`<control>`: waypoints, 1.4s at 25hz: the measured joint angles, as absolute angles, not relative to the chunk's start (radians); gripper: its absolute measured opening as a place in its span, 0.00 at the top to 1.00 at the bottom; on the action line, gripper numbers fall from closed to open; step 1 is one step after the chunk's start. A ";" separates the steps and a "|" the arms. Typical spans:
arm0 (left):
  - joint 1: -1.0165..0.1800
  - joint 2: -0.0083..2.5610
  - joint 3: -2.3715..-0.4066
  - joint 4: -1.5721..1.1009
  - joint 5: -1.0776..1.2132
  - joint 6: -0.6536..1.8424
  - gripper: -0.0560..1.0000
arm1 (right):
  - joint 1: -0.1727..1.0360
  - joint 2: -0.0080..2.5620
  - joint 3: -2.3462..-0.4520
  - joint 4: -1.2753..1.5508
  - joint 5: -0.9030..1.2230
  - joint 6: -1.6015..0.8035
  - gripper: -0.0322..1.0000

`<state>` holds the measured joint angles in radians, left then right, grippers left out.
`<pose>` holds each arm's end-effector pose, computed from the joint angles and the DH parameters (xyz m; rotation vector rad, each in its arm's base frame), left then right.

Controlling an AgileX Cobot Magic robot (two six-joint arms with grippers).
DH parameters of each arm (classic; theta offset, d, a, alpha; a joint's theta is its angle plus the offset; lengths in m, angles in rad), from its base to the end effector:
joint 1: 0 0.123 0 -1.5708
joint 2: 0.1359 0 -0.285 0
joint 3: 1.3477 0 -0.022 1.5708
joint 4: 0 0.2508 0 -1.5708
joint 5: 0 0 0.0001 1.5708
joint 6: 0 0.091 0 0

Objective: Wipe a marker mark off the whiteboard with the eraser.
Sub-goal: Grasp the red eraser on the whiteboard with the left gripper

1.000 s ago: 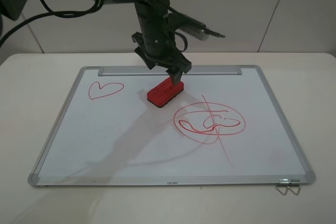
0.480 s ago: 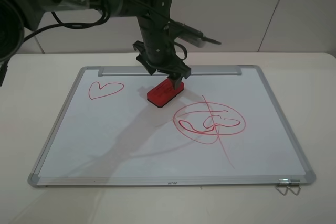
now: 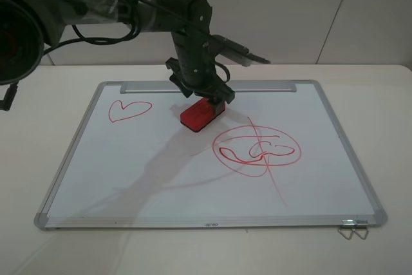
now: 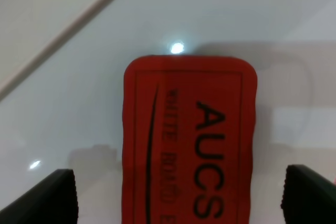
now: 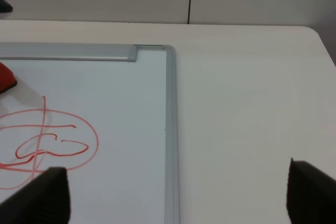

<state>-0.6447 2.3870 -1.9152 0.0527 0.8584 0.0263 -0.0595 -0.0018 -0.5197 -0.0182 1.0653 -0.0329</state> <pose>0.4035 -0.2989 0.1285 0.9636 2.6445 -0.0805 -0.0077 -0.0010 0.2824 0.0281 2.0280 -0.0800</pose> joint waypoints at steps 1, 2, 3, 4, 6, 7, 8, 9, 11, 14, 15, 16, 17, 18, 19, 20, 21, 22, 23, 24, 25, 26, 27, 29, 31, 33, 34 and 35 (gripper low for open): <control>-0.645 2.391 -1.915 0.053 0.856 0.026 0.21 | -0.059 -0.002 -0.520 -0.018 1.065 -0.033 0.28; -0.645 2.395 -1.915 0.053 0.856 0.026 0.21 | -0.059 -0.002 -0.520 -0.018 1.065 -0.033 0.28; -0.645 2.398 -1.915 0.053 0.856 0.026 0.21 | -0.059 -0.002 -0.520 -0.018 1.065 -0.033 0.28; -0.645 2.401 -1.915 0.053 0.856 0.026 0.21 | -0.059 -0.002 -0.520 -0.018 1.065 -0.033 0.28; -0.645 2.407 -1.915 0.053 0.855 0.026 0.21 | -0.059 -0.002 -0.520 -0.018 1.065 -0.033 0.28; -0.645 2.408 -1.915 0.053 0.854 0.026 0.21 | -0.059 -0.002 -0.520 -0.018 1.065 -0.033 0.28; -0.645 2.408 -1.915 0.053 0.854 0.026 0.21 | -0.059 -0.002 -0.520 -0.018 1.065 -0.033 0.28; -0.645 2.408 -1.915 0.053 0.852 0.026 0.21 | -0.059 -0.002 -0.520 -0.018 1.065 -0.033 0.28; -0.645 2.408 -1.915 0.053 0.852 0.026 0.21 | -0.059 -0.002 -0.520 -0.018 1.065 -0.033 0.28; -0.645 2.411 -1.915 0.053 0.852 0.026 0.21 | -0.059 -0.002 -0.520 -0.018 1.065 -0.033 0.28; -0.645 2.412 -1.915 0.053 0.852 0.026 0.21 | -0.059 -0.002 -0.520 -0.018 1.065 -0.033 0.28; -0.645 2.412 -1.915 0.053 0.852 0.026 0.21 | -0.059 -0.002 -0.520 -0.018 1.065 -0.033 0.28; -0.645 2.412 -1.915 0.053 0.852 0.026 0.21 | -0.059 -0.002 -0.520 -0.018 1.065 -0.033 0.28; -0.645 2.412 -1.915 0.053 0.852 0.026 0.21 | -0.059 -0.002 -0.520 -0.018 1.065 -0.033 0.28; -0.645 2.412 -1.915 0.053 0.852 0.026 0.21 | -0.059 -0.002 -0.520 -0.018 1.065 -0.033 0.28; -0.645 2.412 -1.915 0.053 0.852 0.026 0.21 | -0.059 -0.002 -0.520 -0.018 1.065 -0.033 0.28; -0.645 2.412 -1.915 0.053 0.851 0.026 0.21 | -0.059 -0.002 -0.520 -0.018 1.065 -0.033 0.28; -0.645 2.412 -1.915 0.053 0.850 0.026 0.21 | -0.059 -0.002 -0.520 -0.018 1.065 -0.033 0.28; -0.645 2.412 -1.915 0.053 0.849 0.026 0.21 | -0.059 -0.002 -0.520 -0.018 1.065 -0.033 0.28; -0.645 2.412 -1.915 0.053 0.849 0.026 0.21 | -0.059 -0.002 -0.520 -0.018 1.065 -0.033 0.28; -0.645 2.412 -1.915 0.053 0.848 0.026 0.21 | -0.059 -0.002 -0.520 -0.018 1.065 -0.033 0.28; -0.645 2.412 -1.915 0.053 0.848 0.026 0.21 | -0.059 -0.002 -0.520 -0.018 1.065 -0.033 0.28; -0.645 2.412 -1.915 0.053 0.848 0.025 0.21 | -0.059 -0.002 -0.520 -0.018 1.065 -0.033 0.28; -0.645 2.412 -1.915 0.053 0.848 0.023 0.21 | -0.059 -0.002 -0.520 -0.018 1.065 -0.033 0.28; -0.645 2.412 -1.915 0.053 0.846 0.023 0.21 | -0.059 -0.002 -0.520 -0.018 1.065 -0.033 0.28; -0.645 2.412 -1.915 0.053 0.841 0.023 0.21 | -0.059 -0.002 -0.520 -0.018 1.065 -0.033 0.28; -0.645 2.412 -1.915 0.053 0.841 0.023 0.21 | -0.059 -0.002 -0.520 -0.018 1.065 -0.033 0.28; -0.645 2.412 -1.915 0.053 0.841 0.023 0.21 | -0.059 -0.002 -0.520 -0.018 1.065 -0.033 0.28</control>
